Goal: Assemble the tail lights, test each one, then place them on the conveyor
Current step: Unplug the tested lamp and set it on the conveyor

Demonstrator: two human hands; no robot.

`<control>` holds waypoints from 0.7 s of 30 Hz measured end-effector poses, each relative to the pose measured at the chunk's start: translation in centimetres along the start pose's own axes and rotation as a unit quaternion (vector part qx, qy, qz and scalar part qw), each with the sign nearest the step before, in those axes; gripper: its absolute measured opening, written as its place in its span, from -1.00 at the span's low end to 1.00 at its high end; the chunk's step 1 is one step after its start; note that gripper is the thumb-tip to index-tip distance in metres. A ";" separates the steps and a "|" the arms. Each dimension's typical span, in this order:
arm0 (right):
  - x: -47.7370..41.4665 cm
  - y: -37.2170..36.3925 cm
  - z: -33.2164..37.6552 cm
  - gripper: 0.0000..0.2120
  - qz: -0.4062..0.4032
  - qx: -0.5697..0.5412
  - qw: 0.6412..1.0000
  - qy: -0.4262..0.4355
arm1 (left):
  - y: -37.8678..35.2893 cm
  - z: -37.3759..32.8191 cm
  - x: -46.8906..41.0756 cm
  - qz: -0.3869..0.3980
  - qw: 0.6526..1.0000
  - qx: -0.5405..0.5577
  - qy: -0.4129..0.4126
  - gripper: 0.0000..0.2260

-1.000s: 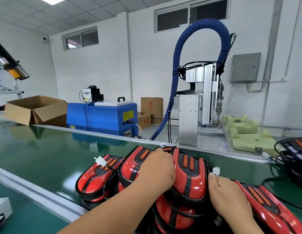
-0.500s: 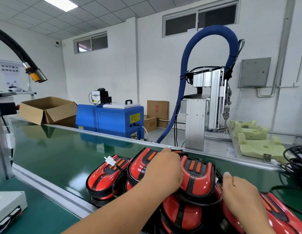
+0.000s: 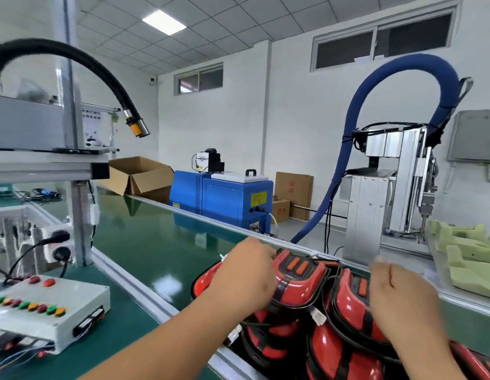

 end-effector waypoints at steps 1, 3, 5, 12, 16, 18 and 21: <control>0.3 -0.6 1.7 -0.44 0.003 -0.009 1.000 0.019 | 0.4 1.1 0.6 -0.008 1.000 0.010 0.009 -0.76; 0.9 -2.6 5.7 -0.47 0.028 -0.033 0.998 0.054 | 1.4 3.9 2.1 -0.027 0.999 0.022 0.035 -0.71; 2.2 -5.3 10.5 -0.49 0.071 -0.050 0.991 0.102 | 2.4 7.2 4.1 -0.050 0.996 0.041 0.066 -0.71; 10.4 -15.8 26.3 -0.53 0.224 -0.092 0.930 0.275 | 6.4 19.9 14.3 -0.115 0.965 0.031 0.235 -0.70; 16.5 -20.5 33.1 -0.58 0.309 -0.128 0.883 0.329 | 8.5 25.5 21.4 -0.146 0.937 0.006 0.316 -0.70; 20.2 -21.8 36.7 -0.60 0.343 -0.129 0.847 0.385 | 9.8 27.4 25.0 -0.165 0.924 -0.002 0.346 -0.73; 25.7 -23.1 41.8 -0.56 0.381 -0.142 0.798 0.445 | 12.2 29.3 30.0 -0.215 0.899 -0.014 0.381 -0.80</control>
Point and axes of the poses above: each hand's wrist, its own x-axis away from the middle knuckle, its own y-axis out of the back of the hand, z = x × y, the point moved 8 cm from there along -x, towards the middle knuckle, and after that the axes turned 7 degrees about z, right-handed, at the moved point
